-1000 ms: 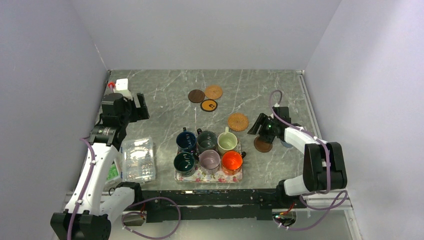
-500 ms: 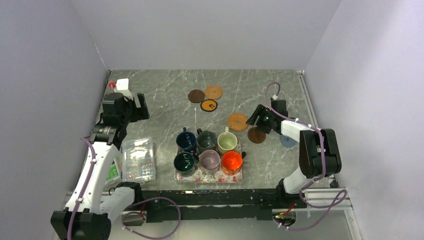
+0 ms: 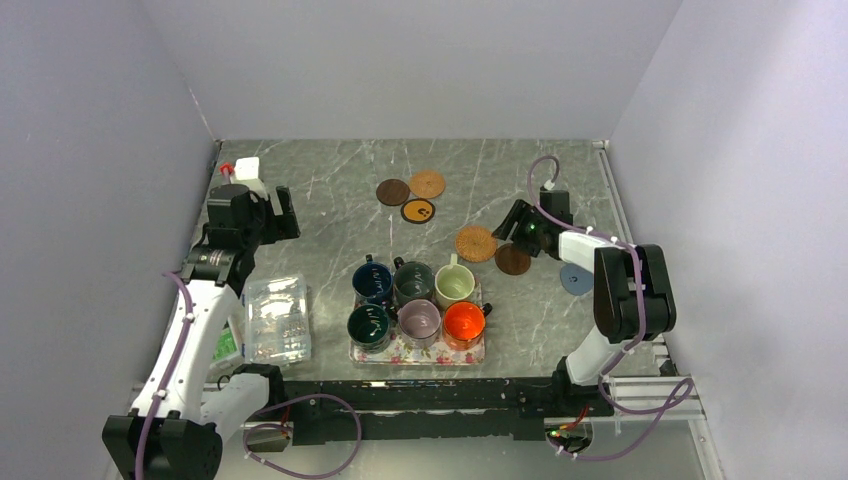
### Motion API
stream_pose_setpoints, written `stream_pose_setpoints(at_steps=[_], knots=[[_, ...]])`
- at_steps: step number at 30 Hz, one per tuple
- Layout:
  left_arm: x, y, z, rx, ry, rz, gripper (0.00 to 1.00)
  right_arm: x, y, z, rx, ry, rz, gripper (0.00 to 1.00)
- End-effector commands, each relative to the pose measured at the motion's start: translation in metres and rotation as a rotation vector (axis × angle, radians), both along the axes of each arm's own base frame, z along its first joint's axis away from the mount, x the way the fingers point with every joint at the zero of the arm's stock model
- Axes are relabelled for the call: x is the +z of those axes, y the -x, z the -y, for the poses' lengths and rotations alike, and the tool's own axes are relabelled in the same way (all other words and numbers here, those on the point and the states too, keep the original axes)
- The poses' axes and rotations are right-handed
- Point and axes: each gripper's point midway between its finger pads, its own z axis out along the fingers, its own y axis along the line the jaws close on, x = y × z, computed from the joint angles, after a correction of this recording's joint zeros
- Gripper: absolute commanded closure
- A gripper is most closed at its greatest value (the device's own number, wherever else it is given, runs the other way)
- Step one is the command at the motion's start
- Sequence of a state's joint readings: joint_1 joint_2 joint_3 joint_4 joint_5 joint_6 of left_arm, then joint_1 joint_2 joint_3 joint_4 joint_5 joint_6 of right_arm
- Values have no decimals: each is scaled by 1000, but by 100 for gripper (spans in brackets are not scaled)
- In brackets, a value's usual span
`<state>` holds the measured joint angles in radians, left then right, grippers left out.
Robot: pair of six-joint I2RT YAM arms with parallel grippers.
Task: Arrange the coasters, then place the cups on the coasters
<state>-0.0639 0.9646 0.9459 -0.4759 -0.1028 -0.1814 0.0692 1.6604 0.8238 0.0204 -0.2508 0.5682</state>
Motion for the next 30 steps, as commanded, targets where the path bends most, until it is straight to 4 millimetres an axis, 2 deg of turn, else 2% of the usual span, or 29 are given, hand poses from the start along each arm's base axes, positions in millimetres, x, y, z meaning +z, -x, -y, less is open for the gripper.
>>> stream_pose_setpoints(at_steps=[1,8,12,15,18,22,24,28,30], knots=[[5,-5,-1,10,6,27,6,-16,0,9,-16,62,-38,33],[4,-6,-1,11,7,22,6,-10,-6,4,0,45,-23,31],[6,-4,-7,33,-12,22,6,10,-11,-4,35,8,8,19],[8,-3,-9,43,-13,28,6,33,-13,2,40,48,48,11],[9,-2,-6,30,-2,35,6,48,-6,25,-8,159,44,2],[11,-1,-10,42,-19,36,6,56,13,68,-155,300,14,0],[14,1,-13,55,-30,43,6,55,28,90,-234,352,-4,0],[16,2,-11,42,-22,55,6,36,66,143,-402,483,-119,0],[17,2,-9,34,-16,56,6,27,79,158,-446,499,-168,0]])
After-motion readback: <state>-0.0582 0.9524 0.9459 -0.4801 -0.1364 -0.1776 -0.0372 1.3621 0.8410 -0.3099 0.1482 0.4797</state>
